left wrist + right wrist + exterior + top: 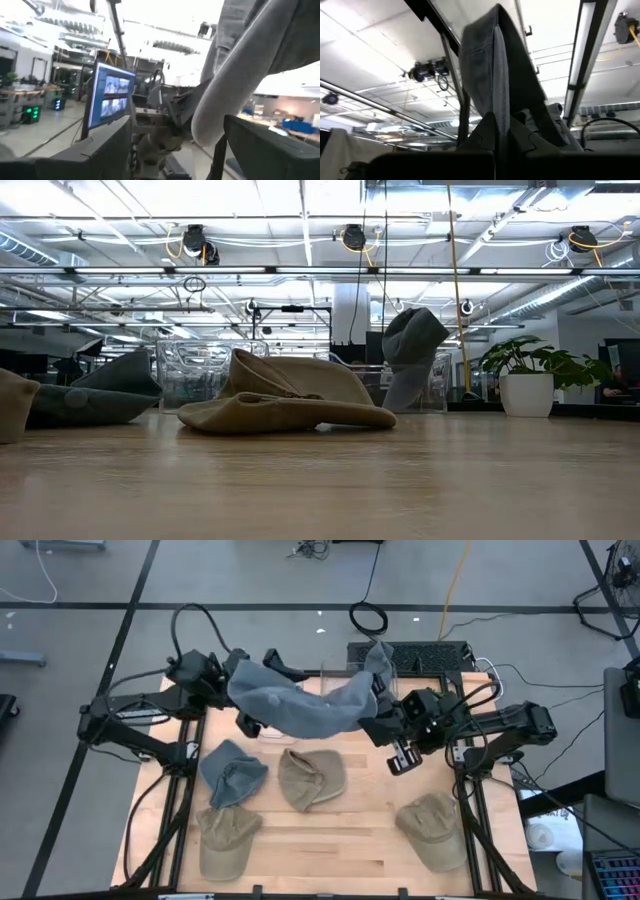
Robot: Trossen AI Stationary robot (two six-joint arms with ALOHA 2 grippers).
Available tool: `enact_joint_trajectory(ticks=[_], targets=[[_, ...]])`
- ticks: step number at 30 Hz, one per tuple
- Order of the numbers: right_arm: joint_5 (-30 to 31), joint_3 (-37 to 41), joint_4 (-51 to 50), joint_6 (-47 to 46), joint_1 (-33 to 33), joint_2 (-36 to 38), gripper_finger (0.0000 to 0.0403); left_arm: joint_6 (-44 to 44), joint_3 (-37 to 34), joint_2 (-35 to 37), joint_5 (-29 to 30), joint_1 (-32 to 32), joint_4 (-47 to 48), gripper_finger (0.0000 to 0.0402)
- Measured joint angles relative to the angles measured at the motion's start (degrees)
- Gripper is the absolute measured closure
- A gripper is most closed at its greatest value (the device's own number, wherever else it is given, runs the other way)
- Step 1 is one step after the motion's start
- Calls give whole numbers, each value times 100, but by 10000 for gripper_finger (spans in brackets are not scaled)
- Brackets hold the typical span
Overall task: Pick & Place hat
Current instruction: Put the bottom blue cap into the right transparent bin
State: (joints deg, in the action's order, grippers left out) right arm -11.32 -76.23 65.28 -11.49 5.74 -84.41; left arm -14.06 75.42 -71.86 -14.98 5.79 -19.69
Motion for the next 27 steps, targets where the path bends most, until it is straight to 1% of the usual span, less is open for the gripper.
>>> enact_joint_trajectory(ticks=[3,5,12,14,16,18,27], targets=[[-155,0,-59,-111,-28,41,403,-12,0,-209,-16,-154,-631,77],[-252,0,-125,-134,-55,45,403,-18,0,-301,-103,-247,-866,78],[-251,0,-162,-135,-56,45,403,-171,0,-410,-202,-448,-1062,79],[-251,0,-218,-135,-55,43,403,-171,0,-404,-234,-484,-1112,89],[-248,0,-255,-135,-55,36,403,-231,0,-404,-366,-489,-1246,110],[-249,0,-274,-138,-83,38,403,-423,-1,-406,-522,-488,-1442,140],[-212,0,-249,-177,-176,47,403,-509,-2,-403,-854,-481,-1478,309]])
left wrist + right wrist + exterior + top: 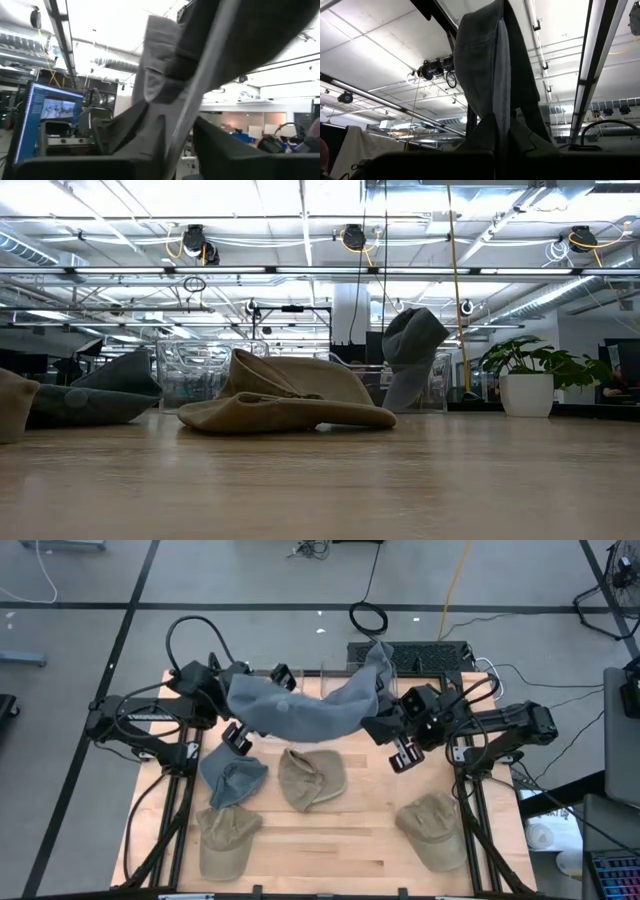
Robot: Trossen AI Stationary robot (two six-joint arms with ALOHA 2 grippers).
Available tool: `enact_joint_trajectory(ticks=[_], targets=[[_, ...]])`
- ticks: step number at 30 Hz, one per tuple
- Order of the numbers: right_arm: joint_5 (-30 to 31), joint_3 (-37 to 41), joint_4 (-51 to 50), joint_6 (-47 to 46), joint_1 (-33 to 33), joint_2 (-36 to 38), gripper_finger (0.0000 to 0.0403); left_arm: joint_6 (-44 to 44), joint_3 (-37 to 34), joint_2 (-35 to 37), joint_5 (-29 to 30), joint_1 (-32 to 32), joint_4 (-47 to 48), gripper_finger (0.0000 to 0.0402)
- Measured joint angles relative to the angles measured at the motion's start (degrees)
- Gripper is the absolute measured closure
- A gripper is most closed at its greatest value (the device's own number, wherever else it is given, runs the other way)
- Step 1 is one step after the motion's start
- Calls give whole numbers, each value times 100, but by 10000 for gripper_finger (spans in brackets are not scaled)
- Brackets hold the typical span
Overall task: Pick & Place hat
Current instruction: Put the bottom blue cap into the right transparent bin
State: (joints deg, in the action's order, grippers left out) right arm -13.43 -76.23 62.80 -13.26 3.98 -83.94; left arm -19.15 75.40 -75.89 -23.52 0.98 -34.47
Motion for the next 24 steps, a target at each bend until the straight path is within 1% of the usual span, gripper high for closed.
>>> enact_joint_trajectory(ticks=[3,4,5,8,11,13,15,17,19,22,24], targets=[[162,0,-22,-122,-1,0,400,5,0,1,-192,53,-27,368],[252,0,-63,-201,-1,2,396,-3,2,7,-263,64,-44,382],[349,0,-119,-287,-1,2,389,-23,2,13,-349,81,-59,388],[448,0,-308,-296,-1,2,357,10,2,19,-622,126,-62,389],[348,0,-341,-251,-7,0,314,28,2,19,-754,125,-30,393],[-152,2,-374,-362,-26,12,285,-129,2,12,-968,195,78,393],[-887,11,-486,-596,-69,87,261,-269,-1,41,-1205,267,286,394],[-1250,11,-794,-808,-91,226,243,-352,-2,92,-1369,341,513,394],[-1314,11,-1399,-881,-106,421,231,-371,-2,199,-1567,415,804,394],[-1159,11,-2437,-633,-104,803,222,-397,-2,293,-1760,542,1158,394],[-924,9,-3045,-381,-104,1034,221,-497,-2,381,-1944,616,1410,394]])
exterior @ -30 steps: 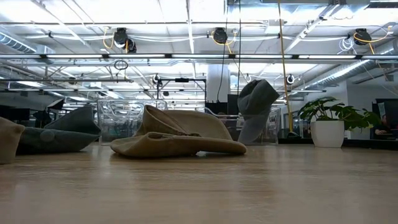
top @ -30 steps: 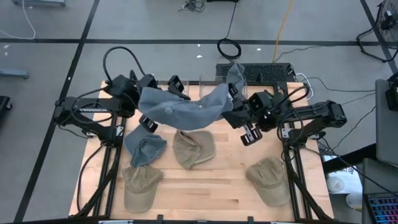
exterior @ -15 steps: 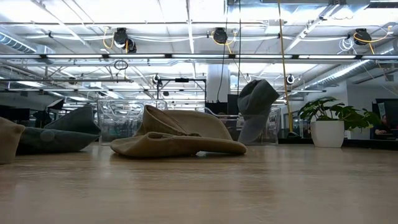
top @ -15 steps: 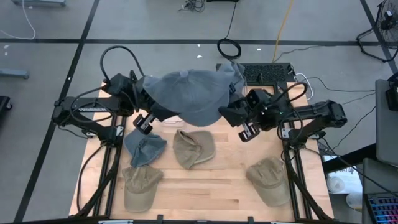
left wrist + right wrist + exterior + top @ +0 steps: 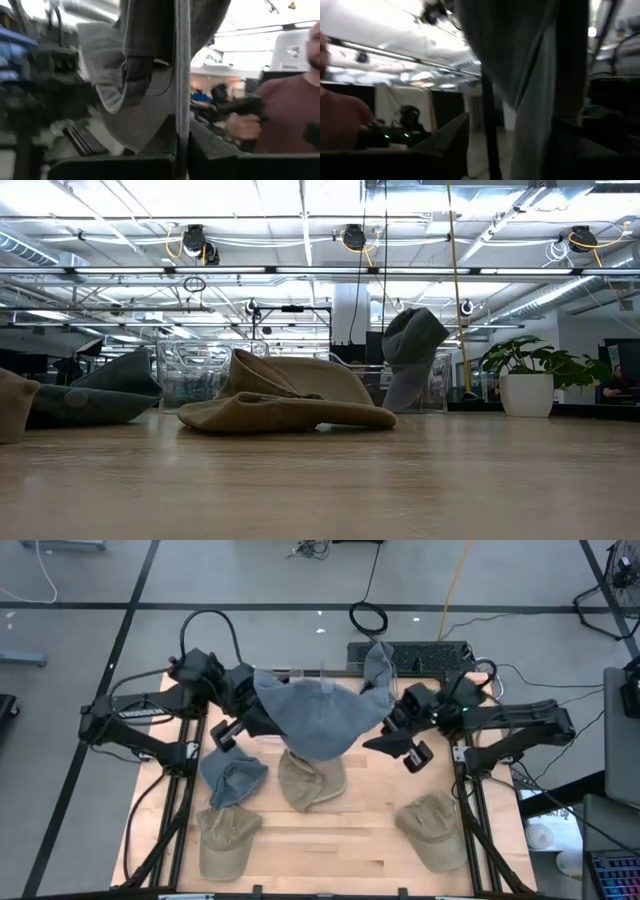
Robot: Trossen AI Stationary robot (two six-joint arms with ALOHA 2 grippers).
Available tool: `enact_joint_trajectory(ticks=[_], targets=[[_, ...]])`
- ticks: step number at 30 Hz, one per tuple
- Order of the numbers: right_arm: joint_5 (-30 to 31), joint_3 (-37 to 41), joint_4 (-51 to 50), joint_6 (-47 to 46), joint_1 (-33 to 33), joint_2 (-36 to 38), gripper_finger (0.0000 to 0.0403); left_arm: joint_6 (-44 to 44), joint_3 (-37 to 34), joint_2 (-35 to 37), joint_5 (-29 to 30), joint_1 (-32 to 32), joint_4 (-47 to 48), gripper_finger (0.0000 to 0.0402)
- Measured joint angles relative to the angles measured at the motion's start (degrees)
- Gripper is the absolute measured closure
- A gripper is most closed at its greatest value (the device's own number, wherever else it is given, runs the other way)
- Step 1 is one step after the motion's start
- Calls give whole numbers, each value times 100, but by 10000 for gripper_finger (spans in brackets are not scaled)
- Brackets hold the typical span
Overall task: Pick & Place hat
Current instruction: Put the bottom blue cap into the right transparent bin
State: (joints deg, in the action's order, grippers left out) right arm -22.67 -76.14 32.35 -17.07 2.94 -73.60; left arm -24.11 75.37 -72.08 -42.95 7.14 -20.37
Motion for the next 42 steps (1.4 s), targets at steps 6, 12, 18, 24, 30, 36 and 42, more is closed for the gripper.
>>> enact_joint_trajectory(ticks=[6,12,18,24,30,36,42], targets=[[723,-5,-1214,708,2,653,225,-144,2,330,-305,209,961,394],[1423,-9,-1943,869,4,1096,223,-208,2,406,-390,383,1983,394],[2137,-9,-2693,711,-71,1307,214,-67,2,342,-506,365,2938,394],[2116,-9,-3203,131,-275,1238,204,-42,2,180,-503,241,3263,394],[1963,-9,-3227,-28,-297,1010,186,-26,2,73,-484,135,3402,394],[1658,-9,-3316,-423,-297,856,164,26,2,75,-326,135,3590,394],[1155,-4,-3239,-789,-266,557,156,64,2,81,-307,133,3662,394]])
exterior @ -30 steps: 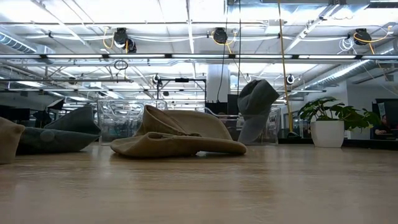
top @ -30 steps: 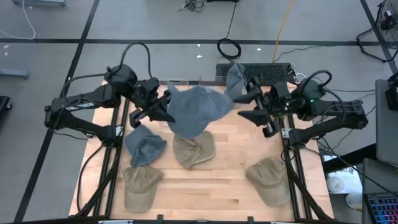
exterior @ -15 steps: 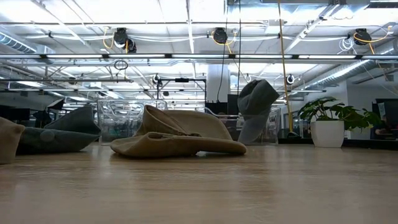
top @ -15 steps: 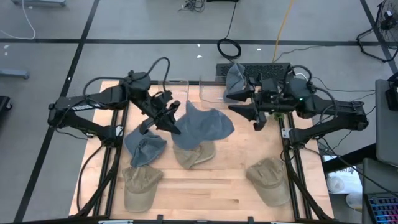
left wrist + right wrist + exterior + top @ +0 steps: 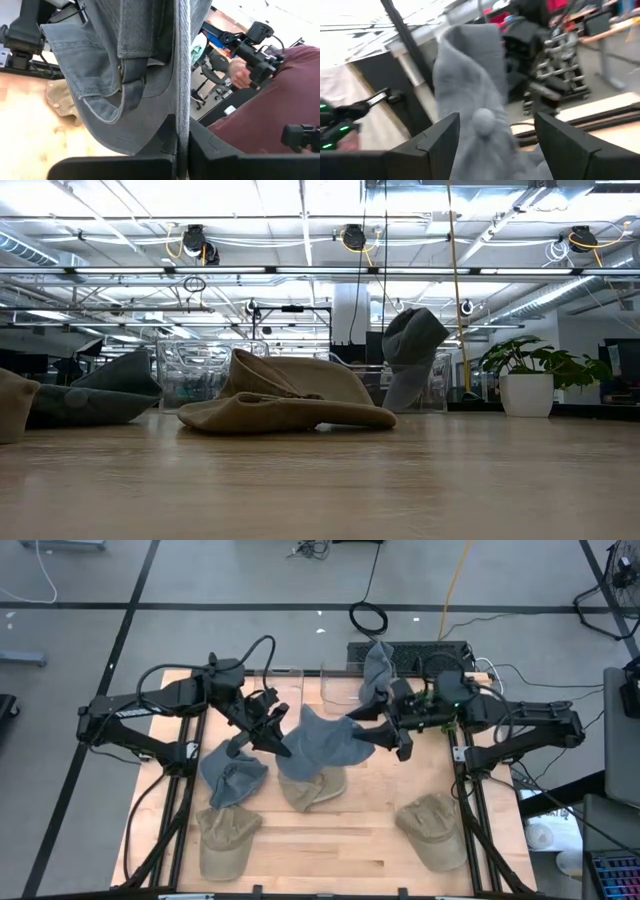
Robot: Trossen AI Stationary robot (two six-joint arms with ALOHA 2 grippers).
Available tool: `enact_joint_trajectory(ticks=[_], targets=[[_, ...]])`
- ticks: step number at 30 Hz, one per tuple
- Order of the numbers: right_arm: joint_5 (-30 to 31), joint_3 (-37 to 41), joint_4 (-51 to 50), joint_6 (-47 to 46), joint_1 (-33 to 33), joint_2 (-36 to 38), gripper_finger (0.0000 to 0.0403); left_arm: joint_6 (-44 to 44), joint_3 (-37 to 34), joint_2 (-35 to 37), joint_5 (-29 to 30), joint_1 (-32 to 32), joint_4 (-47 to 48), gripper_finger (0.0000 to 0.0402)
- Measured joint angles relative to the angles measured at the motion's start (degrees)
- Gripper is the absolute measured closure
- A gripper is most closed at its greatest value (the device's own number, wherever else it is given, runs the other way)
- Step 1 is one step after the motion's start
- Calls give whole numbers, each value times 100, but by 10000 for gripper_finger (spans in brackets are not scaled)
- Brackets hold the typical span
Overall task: Pick & Place hat
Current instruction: Put the bottom blue cap into the right transparent bin
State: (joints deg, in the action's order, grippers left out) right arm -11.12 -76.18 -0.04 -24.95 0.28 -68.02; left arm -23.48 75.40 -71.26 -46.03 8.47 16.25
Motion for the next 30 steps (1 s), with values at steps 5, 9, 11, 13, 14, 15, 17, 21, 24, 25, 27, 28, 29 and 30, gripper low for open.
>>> enact_joint_trajectory(ticks=[5,9,11,13,14,15,17,21,24,25,27,28,29,30], targets=[[-254,0,467,-8,125,-172,170,47,0,0,92,0,183,394],[-264,0,580,-191,139,-219,208,46,0,0,105,0,199,394],[-265,0,476,-295,137,-221,235,47,0,0,106,0,202,394],[-265,0,354,-308,137,-219,265,47,0,0,108,0,206,394],[-266,0,322,-308,137,-221,279,47,0,0,108,2,203,394],[-266,0,303,-307,137,-221,293,47,0,0,108,2,200,394],[-356,0,301,-283,137,-199,321,46,0,0,108,2,201,394],[-484,0,336,-124,135,-156,386,20,0,0,113,5,188,394],[-485,0,523,-206,135,-129,393,-187,0,0,220,8,186,376],[-489,0,579,-254,135,-88,395,-273,0,0,236,9,186,366],[-493,0,714,-274,135,-7,396,-366,0,0,181,15,208,344],[-491,0,746,-268,135,59,397,-360,0,0,91,40,245,333],[-489,0,740,-265,135,127,397,-326,0,6,-16,77,305,324],[-432,0,750,-260,135,202,397,-286,0,27,-124,120,386,315]])
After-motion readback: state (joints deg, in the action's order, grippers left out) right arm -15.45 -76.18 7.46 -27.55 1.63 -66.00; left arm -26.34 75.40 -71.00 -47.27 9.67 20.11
